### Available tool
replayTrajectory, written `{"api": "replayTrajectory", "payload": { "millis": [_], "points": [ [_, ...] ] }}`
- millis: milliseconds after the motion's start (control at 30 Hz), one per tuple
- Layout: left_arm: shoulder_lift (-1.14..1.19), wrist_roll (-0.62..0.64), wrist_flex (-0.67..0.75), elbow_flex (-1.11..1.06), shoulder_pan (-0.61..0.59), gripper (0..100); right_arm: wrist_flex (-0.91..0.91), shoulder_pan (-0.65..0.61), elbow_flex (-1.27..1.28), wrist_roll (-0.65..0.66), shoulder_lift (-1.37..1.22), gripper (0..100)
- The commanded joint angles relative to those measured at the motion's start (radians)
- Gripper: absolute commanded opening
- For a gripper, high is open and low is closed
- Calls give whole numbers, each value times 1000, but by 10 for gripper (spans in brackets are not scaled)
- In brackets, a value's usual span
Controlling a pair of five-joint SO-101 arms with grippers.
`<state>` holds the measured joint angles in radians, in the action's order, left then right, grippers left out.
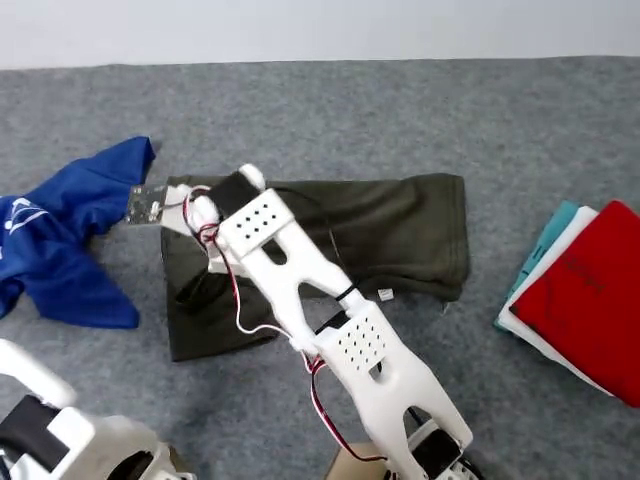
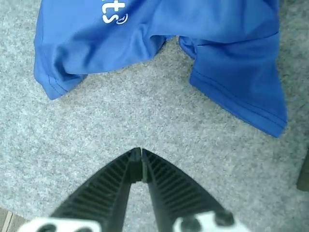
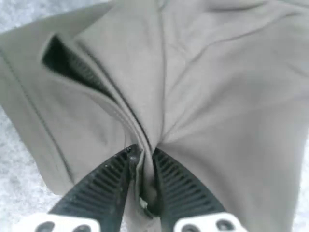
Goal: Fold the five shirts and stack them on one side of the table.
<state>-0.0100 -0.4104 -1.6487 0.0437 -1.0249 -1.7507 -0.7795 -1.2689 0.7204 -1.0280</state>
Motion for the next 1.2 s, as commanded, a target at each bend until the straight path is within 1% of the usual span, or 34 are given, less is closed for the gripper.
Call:
{"api": "replayTrajectory", "payload": {
  "millis": [0,67,200,233,567,700,767,1167],
  "points": [
    [-5,0,17,2,15,7,-33,25,-57,5,4,17],
    [-5,0,17,2,15,7,-31,25,-57,5,4,44],
    [-5,0,17,2,12,7,-28,25,-57,3,2,159],
    [-5,0,17,2,12,7,-25,24,-57,3,-2,164],
    [-5,0,14,2,8,7,-33,22,-58,3,-42,143],
    [-5,0,15,2,8,7,-33,22,-57,11,-44,43],
    [-5,0,15,2,8,7,-35,22,-58,38,-36,7],
    [-5,0,17,2,14,7,-42,71,-87,58,68,10]
  ]
}}
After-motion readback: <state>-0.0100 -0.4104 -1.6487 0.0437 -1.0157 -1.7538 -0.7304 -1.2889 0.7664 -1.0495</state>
